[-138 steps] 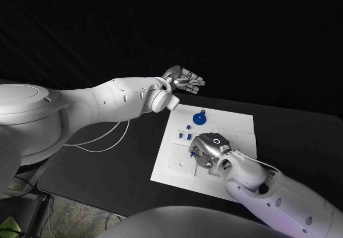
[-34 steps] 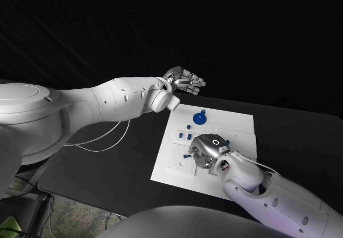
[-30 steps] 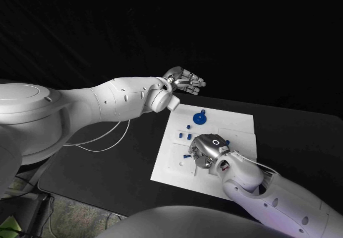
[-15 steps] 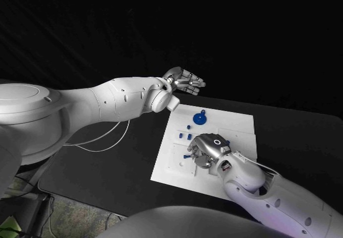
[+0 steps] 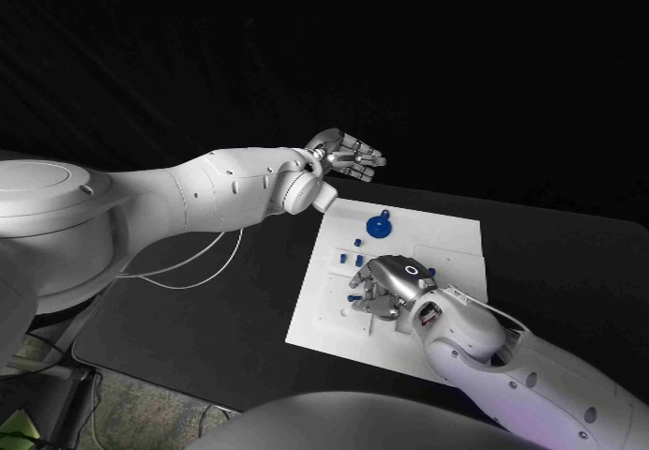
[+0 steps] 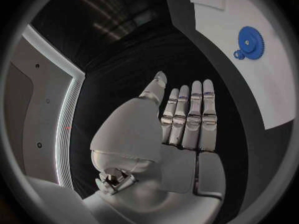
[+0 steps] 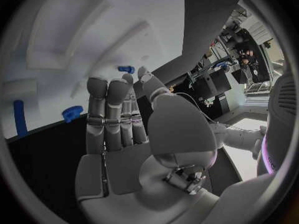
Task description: Assemble the parts on the task board
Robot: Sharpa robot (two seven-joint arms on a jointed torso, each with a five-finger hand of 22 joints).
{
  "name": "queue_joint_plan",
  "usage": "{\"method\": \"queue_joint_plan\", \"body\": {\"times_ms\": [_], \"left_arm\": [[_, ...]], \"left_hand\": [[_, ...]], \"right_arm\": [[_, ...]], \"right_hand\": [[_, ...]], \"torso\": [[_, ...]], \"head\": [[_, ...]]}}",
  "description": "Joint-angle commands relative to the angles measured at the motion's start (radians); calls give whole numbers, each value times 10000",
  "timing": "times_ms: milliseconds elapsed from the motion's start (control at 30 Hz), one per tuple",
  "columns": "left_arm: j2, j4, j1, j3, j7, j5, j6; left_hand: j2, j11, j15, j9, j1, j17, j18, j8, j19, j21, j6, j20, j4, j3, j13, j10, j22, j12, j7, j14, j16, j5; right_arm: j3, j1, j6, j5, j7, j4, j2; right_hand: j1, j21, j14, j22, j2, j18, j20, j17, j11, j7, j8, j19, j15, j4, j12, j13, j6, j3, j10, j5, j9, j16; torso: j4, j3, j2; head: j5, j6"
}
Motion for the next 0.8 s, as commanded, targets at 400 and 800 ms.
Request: {"method": "queue_joint_plan", "body": {"times_ms": [400, 800], "left_arm": [[-37, 95, 10, 8, 26, -37, 67], [-30, 99, 10, 8, 2, -37, 80]], "left_hand": [[28, -4, 4, -10, 62, 5, 129, 33, 9, -26, -64, 82, 1, -64, -9, -68, -14, -9, 9, -52, -37, -36], [26, -6, 2, -10, 57, 5, 127, 34, 9, -27, -53, 81, 3, -66, -9, -60, -14, -9, 5, -50, -37, -35]], "right_arm": [[3, 118, 975, 302, 274, -386, 242], [2, 141, 1006, 91, 178, -663, 355]], "right_hand": [[105, 585, -156, 569, 470, -127, -5, 363, -16, -47, 27, 410, -25, -601, 2448, 2220, 148, 626, -945, -502, 16, 412], [-525, 1040, -172, 616, 171, -104, -14, 579, -34, -31, 32, 334, -33, -481, 2711, 2578, 270, 3064, -1084, -296, 17, 472]], "torso": [[-12, 13, 9], [-13, 18, 11]], "head": [[-2, 25], [2, 21]]}}
